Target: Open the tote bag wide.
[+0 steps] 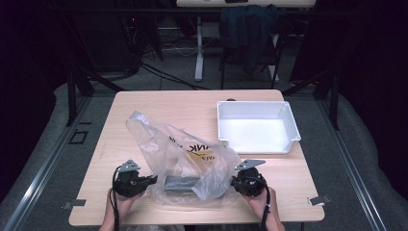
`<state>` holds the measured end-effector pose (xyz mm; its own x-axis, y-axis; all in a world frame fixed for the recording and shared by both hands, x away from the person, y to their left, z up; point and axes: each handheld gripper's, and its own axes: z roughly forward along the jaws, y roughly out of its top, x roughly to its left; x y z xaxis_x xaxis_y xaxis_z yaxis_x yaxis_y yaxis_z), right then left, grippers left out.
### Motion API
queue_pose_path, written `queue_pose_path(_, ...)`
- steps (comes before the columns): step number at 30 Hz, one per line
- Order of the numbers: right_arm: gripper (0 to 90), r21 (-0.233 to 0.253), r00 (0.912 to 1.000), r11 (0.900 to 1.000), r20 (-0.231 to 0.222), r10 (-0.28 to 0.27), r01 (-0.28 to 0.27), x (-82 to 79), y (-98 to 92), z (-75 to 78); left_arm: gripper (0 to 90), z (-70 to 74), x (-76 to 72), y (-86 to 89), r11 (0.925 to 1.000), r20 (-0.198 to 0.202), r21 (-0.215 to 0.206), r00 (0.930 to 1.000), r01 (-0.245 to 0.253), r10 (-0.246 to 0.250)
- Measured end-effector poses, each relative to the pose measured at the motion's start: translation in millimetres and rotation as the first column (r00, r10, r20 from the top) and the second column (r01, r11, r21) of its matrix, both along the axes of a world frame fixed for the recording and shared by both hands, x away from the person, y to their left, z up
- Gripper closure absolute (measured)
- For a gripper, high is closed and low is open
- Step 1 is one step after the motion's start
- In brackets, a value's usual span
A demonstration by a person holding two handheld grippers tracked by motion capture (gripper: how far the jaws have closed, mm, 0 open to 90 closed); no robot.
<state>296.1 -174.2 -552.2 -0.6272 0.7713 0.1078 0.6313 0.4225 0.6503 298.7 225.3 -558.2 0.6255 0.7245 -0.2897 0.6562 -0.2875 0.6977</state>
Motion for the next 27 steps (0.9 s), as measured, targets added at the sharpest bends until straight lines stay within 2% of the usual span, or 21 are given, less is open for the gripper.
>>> queue_pose_path(2, 55.7, 0.020, 0.9991, 0.999, 0.019, 0.039, -0.039, -10.1, -3.0, 12.0, 89.8, 3.1, -3.7, 2.6, 0.9999, 0.007, -0.013, 0.9999, 0.008, -0.008)
queue_pose_path(4, 43.7, 0.036, 0.9921, 0.993, 0.059, 0.111, -0.113, -23.5, -4.7, 25.1, 89.7, 6.9, -6.6, 4.6, 0.9998, 0.013, -0.015, 0.9998, 0.014, -0.014)
queue_pose_path(5, 38.3, 0.036, 0.9892, 0.991, 0.074, 0.127, -0.130, -29.6, -4.7, 30.5, 89.7, 7.8, -7.6, 4.8, 0.9997, 0.019, -0.017, 0.9997, 0.015, -0.014)
queue_pose_path(7, 31.4, 0.059, 0.9807, 0.983, 0.099, 0.168, -0.175, -38.4, -3.8, 37.3, 89.6, 9.1, -8.4, 4.6, 0.9997, 0.020, -0.016, 0.9996, 0.020, -0.020)
queue_pose_path(9, 28.4, 0.035, 0.9766, 0.983, 0.126, 0.174, -0.180, -42.6, 5.0, 39.1, 89.6, 8.8, -8.0, 3.3, 0.9996, 0.018, -0.014, 0.9995, 0.026, -0.026)
queue_pose_path(10, 29.8, 0.031, 0.9758, 0.983, 0.132, 0.175, -0.180, -42.1, 7.9, 38.6, 89.6, 8.5, -8.1, 2.3, 0.9996, 0.016, -0.010, 0.9995, 0.027, -0.027)
queue_pose_path(11, 34.8, 0.021, 0.9753, 0.985, 0.145, 0.167, -0.172, -40.8, 11.7, 37.9, 89.6, 8.3, -7.9, 1.5, 0.9995, 0.016, -0.008, 0.9994, 0.031, -0.031)
queue_pose_path(13, 51.1, 0.015, 0.9742, 0.985, 0.148, 0.170, -0.174, -36.5, 17.6, 35.8, 89.1, 8.3, -7.6, 0.1, 0.9992, 0.011, -0.002, 0.9991, 0.040, -0.040)
queue_pose_path(14, 64.3, 0.009, 0.9754, 0.987, 0.153, 0.159, -0.162, -34.7, 19.5, 34.4, 88.2, 8.6, -7.4, -0.5, 0.9990, 0.010, 0.005, 0.9990, 0.044, -0.044)
queue_pose_path(15, 71.4, 0.012, 0.9746, 0.986, 0.152, 0.165, -0.169, -34.0, 19.8, 33.5, 86.3, 9.1, -7.1, -1.0, 0.9989, 0.010, 0.006, 0.9988, 0.047, -0.047)
queue_pose_path(17, 84.2, 0.013, 0.9764, 0.988, 0.154, 0.152, -0.156, -34.5, 20.4, 32.6, 78.0, 12.1, -5.9, -2.5, 0.9981, 0.005, 0.019, 0.9983, 0.059, -0.059)
queue_pose_path(18, 88.2, 0.025, 0.9759, 0.987, 0.158, 0.150, -0.156, -35.4, 20.4, 32.3, 69.6, 15.8, -4.8, -3.4, 0.9977, 0.000, 0.024, 0.9979, 0.064, -0.064)
queue_pose_path(19, 90.0, 0.032, 0.9761, 0.988, 0.160, 0.147, -0.154, -36.6, 19.8, 33.0, 60.5, 17.9, -4.3, -4.7, 0.9978, 0.012, 0.034, 0.9983, 0.056, -0.057)
queue_pose_path(20, 90.0, 0.026, 0.9761, 0.989, 0.164, 0.142, -0.148, -37.2, 19.8, 33.5, 56.5, 22.5, -3.3, -6.5, 0.9979, 0.027, 0.038, 0.9982, 0.053, -0.054)
queue_pose_path(21, 90.0, 0.029, 0.9756, 0.988, 0.165, 0.144, -0.151, -38.3, 19.5, 34.4, 48.9, 25.7, -2.5, -7.4, 0.9982, 0.033, 0.035, 0.9982, 0.048, -0.049)
queue_pose_path(22, 90.0, 0.032, 0.9753, 0.987, 0.165, 0.147, -0.154, -38.7, 19.4, 34.5, 45.8, 30.2, -1.1, -8.7, 0.9983, 0.048, 0.043, 0.9980, 0.039, -0.041)
queue_pose_path(24, 90.0, 0.028, 0.9746, 0.988, 0.169, 0.147, -0.154, -40.2, 19.7, 34.9, 40.3, 38.5, 3.3, -10.1, 0.9989, 0.073, 0.038, 0.9969, 0.027, -0.029)
queue_pose_path(27, 90.0, 0.030, 0.9733, 0.988, 0.179, 0.143, -0.151, -42.3, 18.0, 36.7, 42.0, 44.5, 11.1, -10.7, 0.9999, 0.107, 0.012, 0.9943, -0.007, 0.005)
